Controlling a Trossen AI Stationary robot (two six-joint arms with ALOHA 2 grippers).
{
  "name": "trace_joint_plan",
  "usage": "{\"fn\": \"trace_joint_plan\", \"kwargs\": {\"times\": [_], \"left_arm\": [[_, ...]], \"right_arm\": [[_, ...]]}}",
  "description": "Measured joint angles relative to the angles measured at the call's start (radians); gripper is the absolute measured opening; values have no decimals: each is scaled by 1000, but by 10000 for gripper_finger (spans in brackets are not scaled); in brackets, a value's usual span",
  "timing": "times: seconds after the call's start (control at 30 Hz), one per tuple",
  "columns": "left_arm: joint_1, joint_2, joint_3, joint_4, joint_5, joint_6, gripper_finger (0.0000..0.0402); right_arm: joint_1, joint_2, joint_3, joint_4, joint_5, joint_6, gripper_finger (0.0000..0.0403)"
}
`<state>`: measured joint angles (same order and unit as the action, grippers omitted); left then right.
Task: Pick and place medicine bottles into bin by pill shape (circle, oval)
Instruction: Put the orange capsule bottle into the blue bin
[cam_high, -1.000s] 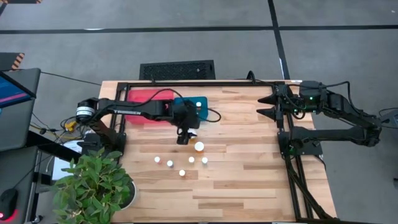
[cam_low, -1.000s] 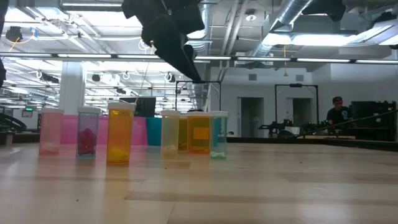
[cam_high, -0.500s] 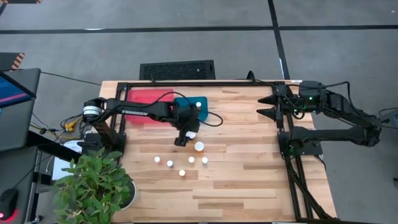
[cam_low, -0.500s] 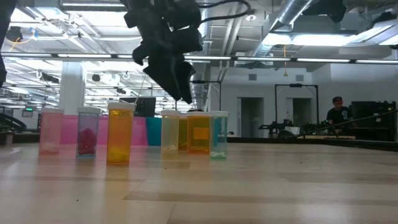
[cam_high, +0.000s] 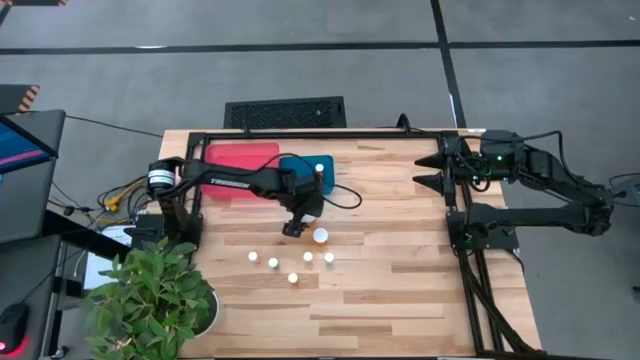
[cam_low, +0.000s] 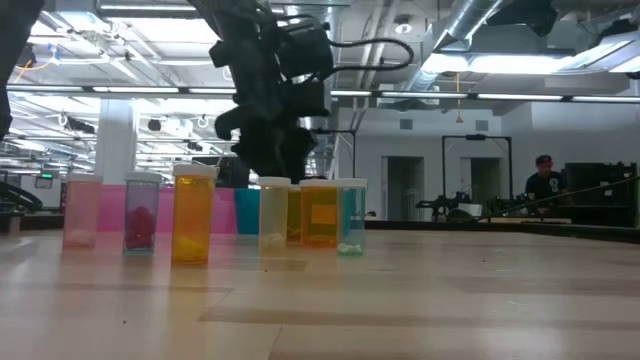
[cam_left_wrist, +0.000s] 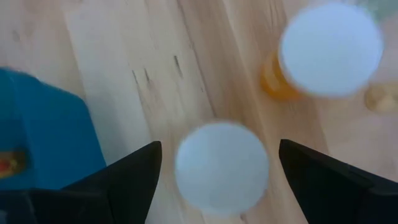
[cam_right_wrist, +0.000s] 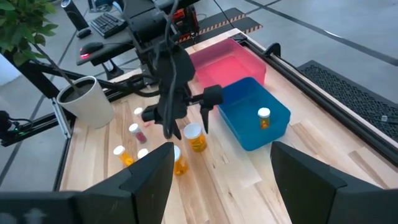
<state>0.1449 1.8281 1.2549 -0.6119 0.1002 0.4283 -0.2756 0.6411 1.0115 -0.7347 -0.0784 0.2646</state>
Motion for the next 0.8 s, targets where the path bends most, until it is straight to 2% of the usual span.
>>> {"fn": "trace_joint_plan", "kwargs": {"times": [0.47, 0.8], "left_arm": [[0, 8, 0, 24, -35, 5, 247], [0, 8, 0, 17, -36, 11, 212]], "right_arm": [[0, 0, 0, -16, 0, -1, 276], [0, 0, 0, -17, 0, -2, 276]]}}
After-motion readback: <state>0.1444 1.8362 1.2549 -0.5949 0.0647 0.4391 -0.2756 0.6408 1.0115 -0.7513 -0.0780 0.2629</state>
